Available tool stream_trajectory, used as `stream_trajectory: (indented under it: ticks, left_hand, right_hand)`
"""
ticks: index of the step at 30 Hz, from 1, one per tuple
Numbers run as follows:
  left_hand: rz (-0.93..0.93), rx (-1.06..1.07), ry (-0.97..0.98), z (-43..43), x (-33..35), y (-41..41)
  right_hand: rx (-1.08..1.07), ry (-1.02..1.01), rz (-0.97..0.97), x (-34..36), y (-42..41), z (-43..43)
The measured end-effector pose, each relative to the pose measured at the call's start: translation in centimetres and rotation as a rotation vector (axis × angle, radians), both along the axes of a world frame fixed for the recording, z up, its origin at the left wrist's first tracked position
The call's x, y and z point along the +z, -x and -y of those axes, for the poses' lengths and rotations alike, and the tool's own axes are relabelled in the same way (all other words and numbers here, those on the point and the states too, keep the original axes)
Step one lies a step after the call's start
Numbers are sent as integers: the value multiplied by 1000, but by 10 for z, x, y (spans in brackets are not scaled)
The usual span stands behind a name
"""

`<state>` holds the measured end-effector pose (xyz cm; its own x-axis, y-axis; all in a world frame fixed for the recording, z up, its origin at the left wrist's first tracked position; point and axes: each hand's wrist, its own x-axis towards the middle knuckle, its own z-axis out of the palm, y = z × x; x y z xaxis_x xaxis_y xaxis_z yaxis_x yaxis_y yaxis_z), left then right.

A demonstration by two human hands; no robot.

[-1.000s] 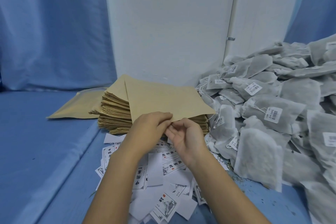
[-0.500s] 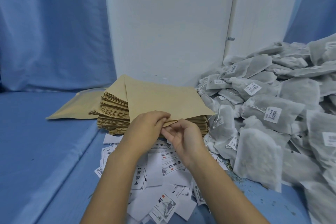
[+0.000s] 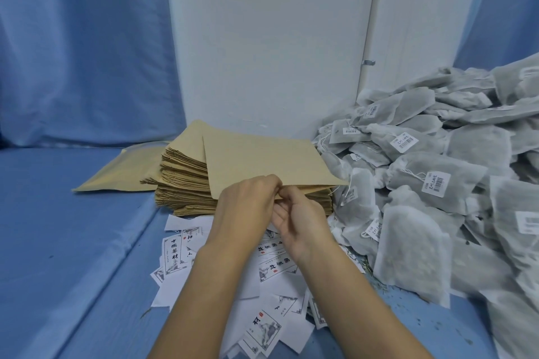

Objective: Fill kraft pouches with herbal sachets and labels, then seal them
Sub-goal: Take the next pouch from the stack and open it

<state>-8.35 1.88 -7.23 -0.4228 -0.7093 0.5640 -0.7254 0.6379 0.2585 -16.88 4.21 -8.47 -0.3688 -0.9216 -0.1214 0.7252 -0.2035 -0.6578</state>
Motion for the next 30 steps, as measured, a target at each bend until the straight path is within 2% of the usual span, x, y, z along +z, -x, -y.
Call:
stream_trajectory:
  ticks: [8,13,17,23,27,30]
  left_hand:
    - [-132,36,35,-6,-3,9]
    - [-161,73,21,-9,-9,17]
    - [-306,128,-39,-7,-8,13]
    - [-94,131,21,-11,-5,12]
    - [-73,87,176,-11,-8,9]
    - [-85,181,202,-2,-9,-5]
  right_hand:
    - [-103,-34,-187,1,5,-2]
    - [-150,-82,-207,0,6,-4]
    - [-109,-83,-192,-5,2,-6]
    - [-52,-119,-157,-7,2,-2]
    - [-2,-150,-14,-12,11,-1]
    - [5,-173,59,-13,21,-2]
